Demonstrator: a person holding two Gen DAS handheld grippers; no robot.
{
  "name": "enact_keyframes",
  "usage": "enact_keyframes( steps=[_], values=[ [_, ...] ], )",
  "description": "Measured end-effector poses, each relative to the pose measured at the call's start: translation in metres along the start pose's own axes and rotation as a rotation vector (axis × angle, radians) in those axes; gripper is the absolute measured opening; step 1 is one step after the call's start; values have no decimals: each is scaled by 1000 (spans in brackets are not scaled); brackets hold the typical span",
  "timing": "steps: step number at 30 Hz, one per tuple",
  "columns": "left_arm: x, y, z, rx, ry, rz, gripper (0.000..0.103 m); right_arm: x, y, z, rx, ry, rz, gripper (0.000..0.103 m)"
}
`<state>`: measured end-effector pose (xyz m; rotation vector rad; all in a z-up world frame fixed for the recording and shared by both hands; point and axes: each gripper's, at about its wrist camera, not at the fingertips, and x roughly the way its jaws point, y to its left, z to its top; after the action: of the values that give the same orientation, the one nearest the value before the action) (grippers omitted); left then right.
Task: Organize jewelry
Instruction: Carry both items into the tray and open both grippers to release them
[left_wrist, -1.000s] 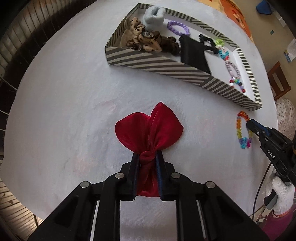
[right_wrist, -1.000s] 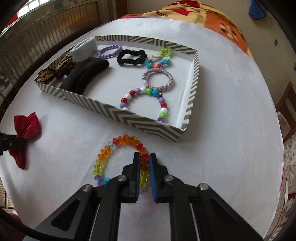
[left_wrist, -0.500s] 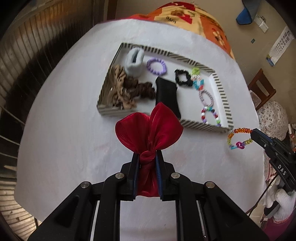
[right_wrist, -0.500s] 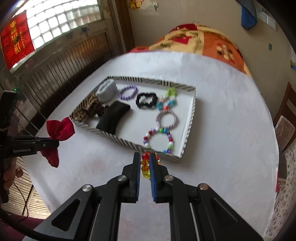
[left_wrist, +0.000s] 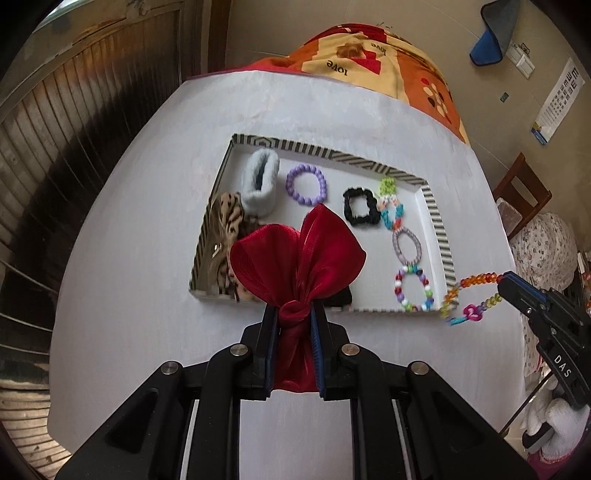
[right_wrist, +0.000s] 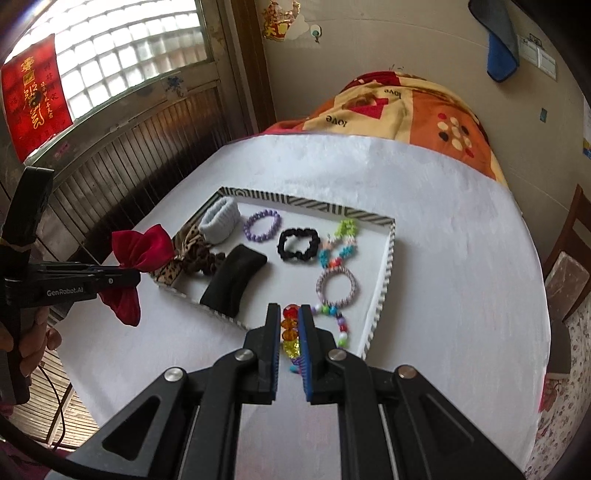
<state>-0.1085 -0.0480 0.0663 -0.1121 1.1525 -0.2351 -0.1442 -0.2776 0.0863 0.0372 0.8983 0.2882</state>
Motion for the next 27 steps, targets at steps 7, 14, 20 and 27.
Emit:
enact_keyframes(
  steps=[7, 14, 20, 27],
  values=[
    [17, 4, 25, -24, 9, 22, 8, 43, 9, 22, -1, 38, 49, 10],
    [43, 7, 49, -42, 46, 40, 8, 99, 16, 34, -10, 88, 78, 9],
    [76, 2, 65, -31, 91, 64, 8, 145, -17, 21, 70, 187, 66, 10],
    [116, -1, 80, -32, 140, 107, 8, 161, -29, 12, 75, 215, 56, 10]
  ],
)
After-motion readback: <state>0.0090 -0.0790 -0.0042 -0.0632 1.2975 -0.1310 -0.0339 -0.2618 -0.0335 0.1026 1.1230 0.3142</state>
